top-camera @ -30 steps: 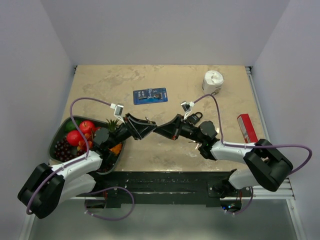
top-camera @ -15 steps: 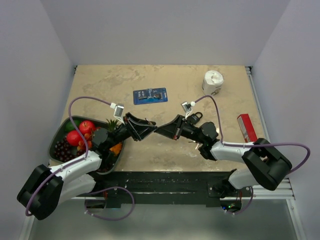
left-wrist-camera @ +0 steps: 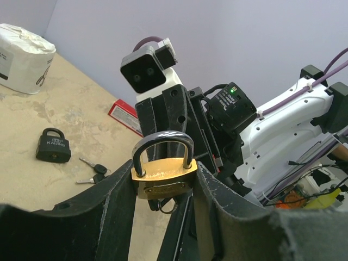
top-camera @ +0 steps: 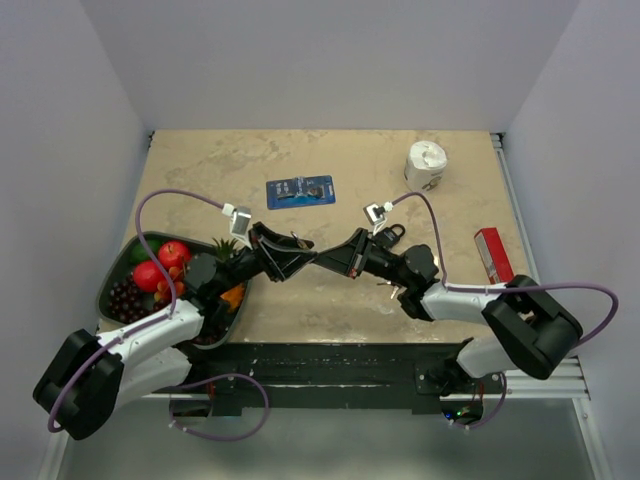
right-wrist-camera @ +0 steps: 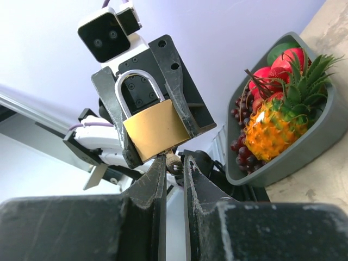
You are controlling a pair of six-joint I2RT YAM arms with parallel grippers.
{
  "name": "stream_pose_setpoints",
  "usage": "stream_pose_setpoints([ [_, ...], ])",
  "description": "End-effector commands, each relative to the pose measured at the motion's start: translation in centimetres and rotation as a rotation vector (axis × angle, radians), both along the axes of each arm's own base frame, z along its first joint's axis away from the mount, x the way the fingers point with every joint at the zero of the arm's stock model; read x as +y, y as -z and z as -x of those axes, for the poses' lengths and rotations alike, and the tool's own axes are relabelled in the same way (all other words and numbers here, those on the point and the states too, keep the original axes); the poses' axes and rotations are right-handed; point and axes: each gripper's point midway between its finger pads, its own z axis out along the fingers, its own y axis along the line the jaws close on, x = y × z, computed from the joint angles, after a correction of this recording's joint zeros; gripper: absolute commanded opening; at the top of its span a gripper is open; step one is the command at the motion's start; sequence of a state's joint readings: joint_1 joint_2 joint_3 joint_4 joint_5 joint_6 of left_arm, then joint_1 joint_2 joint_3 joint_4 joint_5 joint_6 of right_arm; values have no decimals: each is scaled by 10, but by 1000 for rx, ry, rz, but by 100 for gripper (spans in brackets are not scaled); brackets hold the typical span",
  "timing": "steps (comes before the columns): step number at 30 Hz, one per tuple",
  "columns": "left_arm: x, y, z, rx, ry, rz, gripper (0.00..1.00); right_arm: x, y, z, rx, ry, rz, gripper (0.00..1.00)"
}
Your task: Unlock with the key
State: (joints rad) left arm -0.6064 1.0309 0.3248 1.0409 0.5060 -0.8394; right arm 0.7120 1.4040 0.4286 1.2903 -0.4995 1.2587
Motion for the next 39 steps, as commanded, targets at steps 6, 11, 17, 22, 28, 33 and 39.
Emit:
stream_pose_setpoints([
  [6,-15,-31,46,-157,188,6,0,-14,-8,-41,19,201,-23,0],
  [11,-10,-8,-1,16,-18,-69,0,-21,10,-47,-56,276,146,4],
  [17,5,21,-41,180,-95,-127,0,-37,10,-40,-138,323,261,39],
  [22,10,26,-53,202,-53,-176,0,-47,6,-31,-235,339,314,53],
  [28,-5,17,-22,51,240,-266,0,-43,-37,-19,-537,264,388,58],
  [33,-5,7,4,-38,401,-305,0,-35,-78,-15,-731,190,383,59],
  [39,3,15,35,-81,591,-369,0,-25,-105,7,-870,21,329,59],
])
